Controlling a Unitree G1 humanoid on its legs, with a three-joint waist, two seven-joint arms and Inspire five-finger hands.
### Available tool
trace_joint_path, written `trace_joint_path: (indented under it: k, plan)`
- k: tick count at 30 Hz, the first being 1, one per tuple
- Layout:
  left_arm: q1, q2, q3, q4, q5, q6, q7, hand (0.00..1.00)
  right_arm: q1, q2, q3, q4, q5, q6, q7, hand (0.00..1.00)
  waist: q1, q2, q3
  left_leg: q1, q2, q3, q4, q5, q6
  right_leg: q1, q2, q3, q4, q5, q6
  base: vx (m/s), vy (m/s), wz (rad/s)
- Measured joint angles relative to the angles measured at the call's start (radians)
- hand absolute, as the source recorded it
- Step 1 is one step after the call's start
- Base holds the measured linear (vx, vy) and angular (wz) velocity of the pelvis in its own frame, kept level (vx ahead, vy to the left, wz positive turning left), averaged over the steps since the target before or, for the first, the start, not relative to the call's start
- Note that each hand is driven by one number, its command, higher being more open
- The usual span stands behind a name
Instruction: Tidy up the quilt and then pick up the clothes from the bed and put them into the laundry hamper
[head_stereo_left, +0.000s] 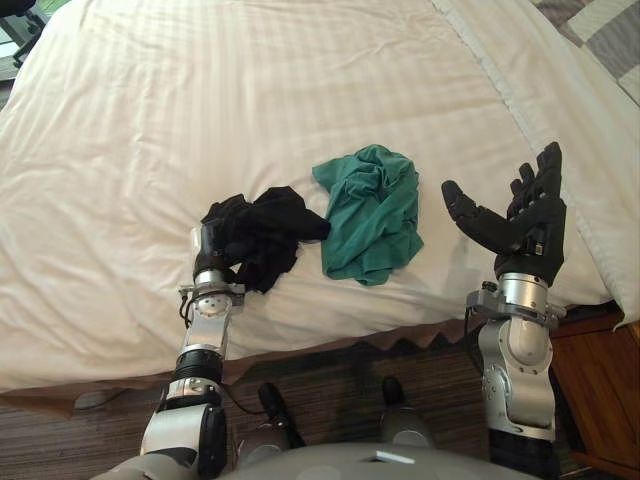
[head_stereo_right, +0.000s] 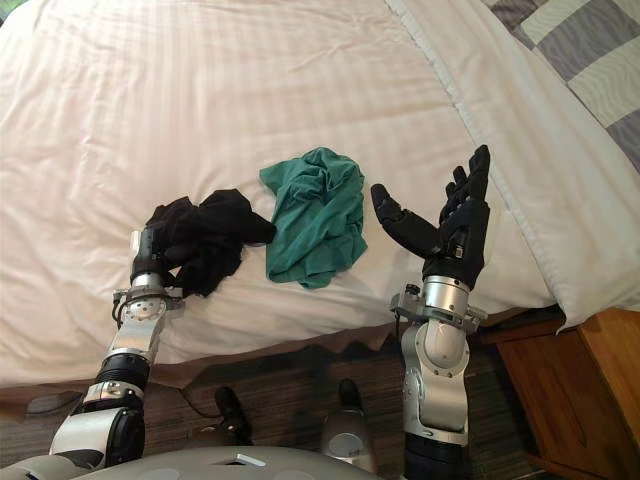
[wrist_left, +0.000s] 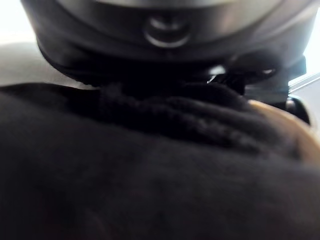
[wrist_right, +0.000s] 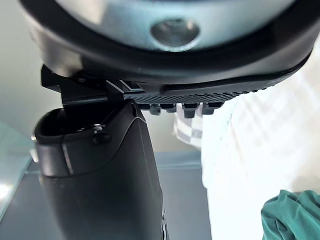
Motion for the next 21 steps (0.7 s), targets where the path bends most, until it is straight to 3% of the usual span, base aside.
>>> trace_joint_path:
  k: [4,9,14,18,21]
  plan:
    - [0.009,0.044,-0.093,-0.027,-0.083,-0.009,-0.013,0.00,-0.076,-0.090,0.012,0.176,-0.039,0.000,0.023,1.00,-0.012,-0.019,0.007,-0.012,-0.016,-0.068,0.000,0.014,0.006,0.037,-0.005,-0.055,-0.020,0.000,0.000,0.04,-0.016,0.39]
    - [0.192,0.072,-0.208,-0.279,-0.215,-0.006,-0.075,0.00,-0.150,-0.174,0.050,0.380,-0.078,0.020,0.084,1.00,-0.007,-0.022,0.010,-0.038,-0.032,-0.151,0.004,0.024,0.011,0.071,-0.019,-0.120,-0.044,0.000,0.000,0.05,-0.013,0.41]
    - [0.424,0.075,-0.283,-0.570,-0.224,-0.001,-0.136,0.00,-0.207,-0.260,0.055,0.544,-0.101,0.027,0.117,1.00,0.012,-0.004,0.048,-0.073,-0.040,-0.224,0.004,0.039,0.017,0.084,-0.020,-0.180,-0.046,0.001,-0.001,0.00,-0.004,0.37]
    - [0.493,0.075,-0.288,-0.647,-0.248,-0.009,-0.196,0.00,-0.277,-0.348,0.047,0.645,-0.158,0.029,0.118,1.00,0.035,0.026,0.094,-0.087,-0.045,-0.246,0.000,0.043,0.021,0.081,-0.021,-0.186,-0.041,0.000,-0.002,-0.09,0.019,0.14]
    - [0.540,0.083,-0.289,-0.691,-0.367,-0.017,-0.229,0.00,-0.382,-0.436,0.047,0.790,-0.313,0.000,0.115,1.00,0.036,0.056,0.126,-0.119,-0.048,-0.260,0.000,0.057,0.030,0.047,-0.021,-0.190,-0.021,0.000,-0.001,-0.11,0.033,0.11]
